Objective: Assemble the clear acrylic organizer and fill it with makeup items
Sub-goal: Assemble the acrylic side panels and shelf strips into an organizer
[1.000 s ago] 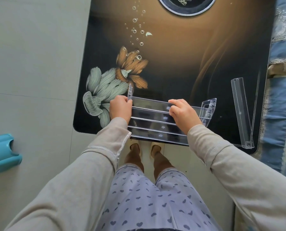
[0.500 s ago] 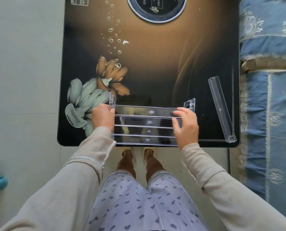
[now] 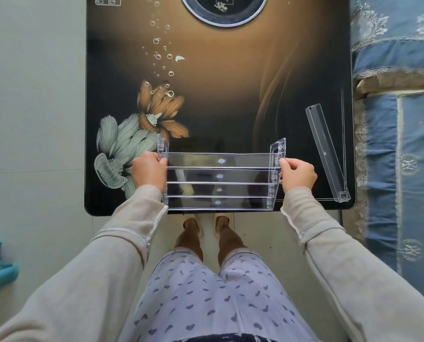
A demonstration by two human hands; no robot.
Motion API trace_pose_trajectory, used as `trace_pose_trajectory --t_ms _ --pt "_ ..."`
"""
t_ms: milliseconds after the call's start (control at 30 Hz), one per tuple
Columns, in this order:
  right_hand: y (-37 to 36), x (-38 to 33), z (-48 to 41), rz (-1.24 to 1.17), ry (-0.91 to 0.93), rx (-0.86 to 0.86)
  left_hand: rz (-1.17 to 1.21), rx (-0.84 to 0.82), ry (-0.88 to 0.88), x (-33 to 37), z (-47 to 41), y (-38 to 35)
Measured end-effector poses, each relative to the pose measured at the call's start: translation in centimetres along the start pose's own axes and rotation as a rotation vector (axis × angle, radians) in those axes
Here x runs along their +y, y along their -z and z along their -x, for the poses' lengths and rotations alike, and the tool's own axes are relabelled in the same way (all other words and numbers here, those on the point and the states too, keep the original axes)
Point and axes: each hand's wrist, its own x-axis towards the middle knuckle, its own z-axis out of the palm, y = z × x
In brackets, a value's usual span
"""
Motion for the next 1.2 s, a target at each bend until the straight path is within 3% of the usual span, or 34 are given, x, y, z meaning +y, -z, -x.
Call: trace_pose_trajectory --t_ms 267,433,800,1067,1200 --pt "0.3 -0.2 -0.6 0.094 0.049 -0.061 -0.011 0.019 0.003 0.2 0.0 -0.1" --pt "-0.1 -0.1 -0.3 0.303 0.127 -0.057 -0.021 0.031 -0.009 0.2 0.0 -0.2" --pt "-0.2 -1.1 -1.2 0.487 0.112 -0.117 -0.02 0.02 -0.027 0.0 -0.3 -0.5" --pt "0.2 -1.2 -2.2 0.418 0.178 -0.152 -0.084 -0.018 0.007 0.3 -0.4 -0.3" --pt "1.7 0.4 -3.0 0.117 0.14 -0.241 -0.025 -0.076 0.013 -0.1 -0.7 -0.2"
